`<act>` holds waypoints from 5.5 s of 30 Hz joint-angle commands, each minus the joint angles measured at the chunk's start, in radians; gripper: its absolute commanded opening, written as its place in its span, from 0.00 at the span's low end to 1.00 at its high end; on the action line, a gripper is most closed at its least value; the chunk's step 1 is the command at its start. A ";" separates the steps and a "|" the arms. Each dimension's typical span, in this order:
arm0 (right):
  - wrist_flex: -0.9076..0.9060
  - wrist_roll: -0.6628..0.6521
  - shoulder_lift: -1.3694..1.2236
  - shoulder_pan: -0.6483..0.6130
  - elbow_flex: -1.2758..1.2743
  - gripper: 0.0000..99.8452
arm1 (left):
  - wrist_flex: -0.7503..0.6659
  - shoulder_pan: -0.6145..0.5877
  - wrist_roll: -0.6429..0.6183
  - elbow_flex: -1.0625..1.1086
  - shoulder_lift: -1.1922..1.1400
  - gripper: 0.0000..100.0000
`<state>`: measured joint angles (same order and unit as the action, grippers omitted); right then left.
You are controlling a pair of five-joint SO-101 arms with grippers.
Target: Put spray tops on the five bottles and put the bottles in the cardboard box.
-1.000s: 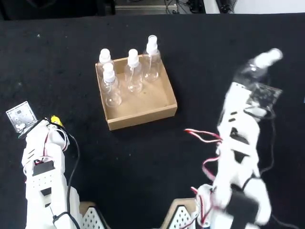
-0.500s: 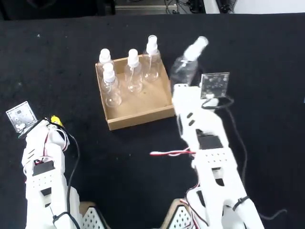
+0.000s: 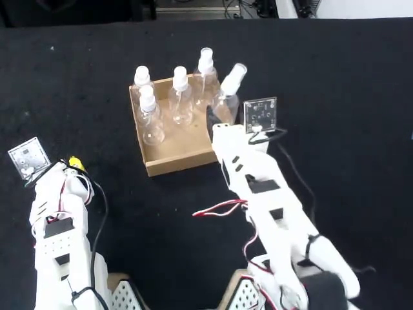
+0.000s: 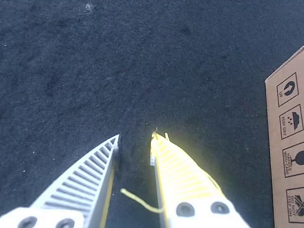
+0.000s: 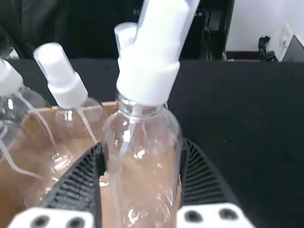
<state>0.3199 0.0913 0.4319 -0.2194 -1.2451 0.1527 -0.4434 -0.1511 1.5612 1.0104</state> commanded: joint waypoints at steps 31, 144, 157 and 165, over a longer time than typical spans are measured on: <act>0.247 -0.150 -0.249 -0.084 -0.018 0.16 | -0.025 0.008 0.012 -0.004 0.015 0.10; -1.628 -0.152 1.460 0.526 -0.438 0.05 | 1.082 0.108 0.069 0.143 0.809 0.03; -1.626 -0.146 1.460 0.494 -0.438 0.05 | 1.122 0.113 0.074 0.140 0.813 0.03; -1.626 -0.152 1.460 0.486 -0.438 0.05 | 1.123 0.113 0.072 0.140 0.822 0.03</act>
<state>-1.3004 -0.0575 1.7960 0.2839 -1.6932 1.2589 -0.3268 -0.0836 1.6778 1.8113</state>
